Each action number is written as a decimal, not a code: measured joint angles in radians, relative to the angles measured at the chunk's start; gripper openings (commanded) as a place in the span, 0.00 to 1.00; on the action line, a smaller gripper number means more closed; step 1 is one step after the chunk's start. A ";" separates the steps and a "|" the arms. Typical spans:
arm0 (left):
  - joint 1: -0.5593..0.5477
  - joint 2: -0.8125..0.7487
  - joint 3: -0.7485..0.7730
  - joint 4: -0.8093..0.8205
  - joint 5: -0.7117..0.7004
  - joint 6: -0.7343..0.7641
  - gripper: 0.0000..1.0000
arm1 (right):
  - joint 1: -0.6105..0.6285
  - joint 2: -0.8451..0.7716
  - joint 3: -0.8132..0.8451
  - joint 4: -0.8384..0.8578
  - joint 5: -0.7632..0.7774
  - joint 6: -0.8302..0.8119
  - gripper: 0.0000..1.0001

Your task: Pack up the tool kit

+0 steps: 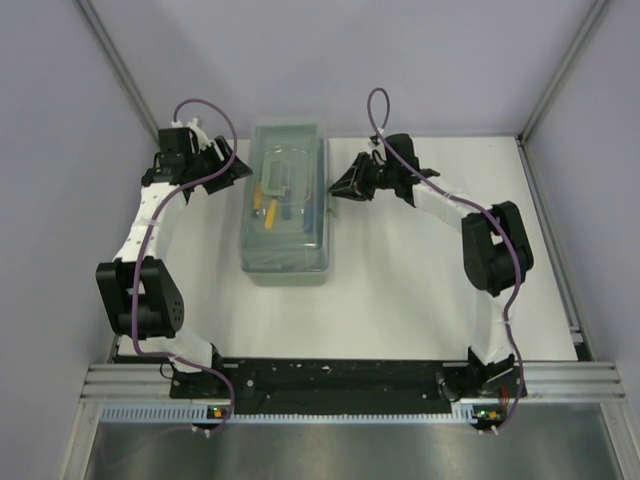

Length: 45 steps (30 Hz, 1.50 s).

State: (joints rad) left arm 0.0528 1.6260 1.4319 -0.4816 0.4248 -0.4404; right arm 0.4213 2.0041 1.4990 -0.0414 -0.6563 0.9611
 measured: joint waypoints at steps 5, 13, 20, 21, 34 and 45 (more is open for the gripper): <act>0.000 0.000 0.000 0.002 -0.003 0.000 0.67 | 0.003 0.000 0.014 0.002 -0.006 -0.009 0.24; 0.000 0.000 0.000 0.003 -0.003 -0.001 0.66 | 0.003 0.000 0.022 -0.014 -0.002 -0.034 0.25; -0.003 -0.005 0.010 -0.016 -0.018 0.003 0.69 | 0.018 0.000 0.140 -0.211 0.074 -0.133 0.28; -0.004 -0.005 0.013 -0.022 -0.019 0.005 0.70 | 0.019 -0.002 0.153 -0.225 0.087 -0.143 0.28; -0.004 -0.005 0.019 -0.055 -0.037 0.028 0.98 | 0.005 -0.101 0.074 -0.314 0.291 -0.207 0.25; -0.004 -0.006 -0.011 -0.026 0.025 0.024 0.90 | 0.014 0.104 0.146 -0.436 0.384 -0.275 0.21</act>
State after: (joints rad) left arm 0.0490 1.6196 1.4212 -0.5072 0.4496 -0.4164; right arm 0.4351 2.1078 1.6451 -0.4770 -0.2722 0.6861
